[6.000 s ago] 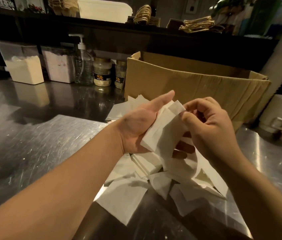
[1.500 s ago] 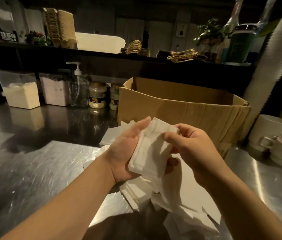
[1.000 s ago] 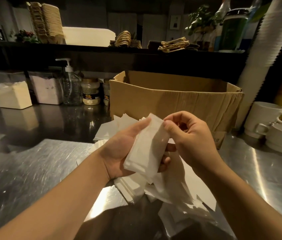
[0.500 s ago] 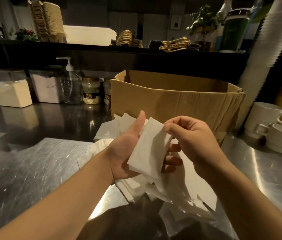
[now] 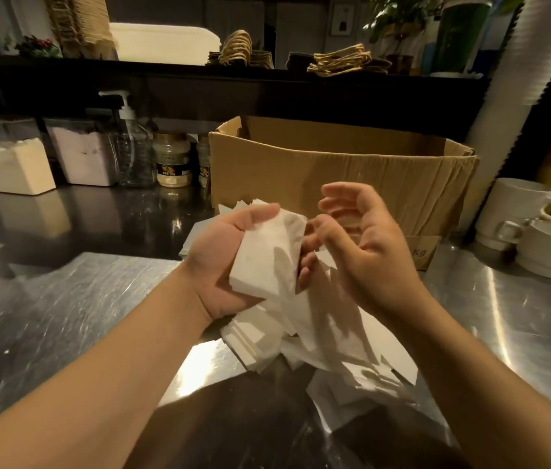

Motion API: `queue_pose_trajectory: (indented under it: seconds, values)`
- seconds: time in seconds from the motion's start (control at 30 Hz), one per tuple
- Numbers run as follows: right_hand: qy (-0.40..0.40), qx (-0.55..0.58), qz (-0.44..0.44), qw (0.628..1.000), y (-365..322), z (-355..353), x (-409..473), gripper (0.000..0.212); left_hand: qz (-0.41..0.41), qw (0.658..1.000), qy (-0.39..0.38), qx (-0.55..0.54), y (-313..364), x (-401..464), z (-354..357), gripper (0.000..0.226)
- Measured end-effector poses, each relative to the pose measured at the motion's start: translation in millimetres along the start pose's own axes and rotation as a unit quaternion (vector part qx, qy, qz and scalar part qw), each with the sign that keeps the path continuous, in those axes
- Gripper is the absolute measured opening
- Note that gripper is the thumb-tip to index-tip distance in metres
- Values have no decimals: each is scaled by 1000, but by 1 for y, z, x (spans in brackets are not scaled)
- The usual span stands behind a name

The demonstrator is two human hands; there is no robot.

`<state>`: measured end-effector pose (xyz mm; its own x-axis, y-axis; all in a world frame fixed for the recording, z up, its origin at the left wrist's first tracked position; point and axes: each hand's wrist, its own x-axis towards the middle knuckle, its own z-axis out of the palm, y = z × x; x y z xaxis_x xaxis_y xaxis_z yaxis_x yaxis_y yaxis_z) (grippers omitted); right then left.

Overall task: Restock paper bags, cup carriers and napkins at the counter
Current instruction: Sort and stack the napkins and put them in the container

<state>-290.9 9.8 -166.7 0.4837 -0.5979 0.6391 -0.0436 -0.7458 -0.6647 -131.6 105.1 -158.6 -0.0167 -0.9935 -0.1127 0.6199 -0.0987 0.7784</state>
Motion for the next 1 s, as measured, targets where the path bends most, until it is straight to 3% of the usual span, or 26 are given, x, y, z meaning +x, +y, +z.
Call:
queue_pose_trajectory:
  seconds: [0.1, 0.13, 0.23, 0.3, 0.4, 0.53, 0.63, 0.87, 1.0]
  values:
    - [12, -29, -36, 999, -5, 0, -4, 7, 28, 998, -11, -56, 11, -4, -4, 52]
    - [-28, -37, -44, 998, -8, -2, -4, 4, 37, 996, -15, -77, 14, -5, -7, 55]
    - [-226, -76, -31, 971, -20, -10, -4, 18, 57, 993, 1, -107, 19, -5, -10, 60]
    - [-345, -140, -6, 928, -27, -14, -5, 24, 64, 991, 18, -115, 18, -5, -10, 61]
    - [-432, -265, -7, 862, -34, -12, -8, 42, 64, 992, 29, -103, 17, -5, -9, 60]
    - [-427, -371, -76, 821, -35, 1, -20, 76, 51, 994, 33, -89, 15, -4, -9, 56]
    - [-392, -421, -101, 812, -29, 7, -24, 86, 50, 995, 35, -83, 15, -3, -8, 54]
    - [-321, -401, -109, 851, -16, 17, -22, 56, 65, 994, 51, -68, 16, -3, -10, 56]
    - [-295, -368, -102, 876, -10, 14, -17, 50, 87, 992, 38, -79, 16, -3, -10, 61]
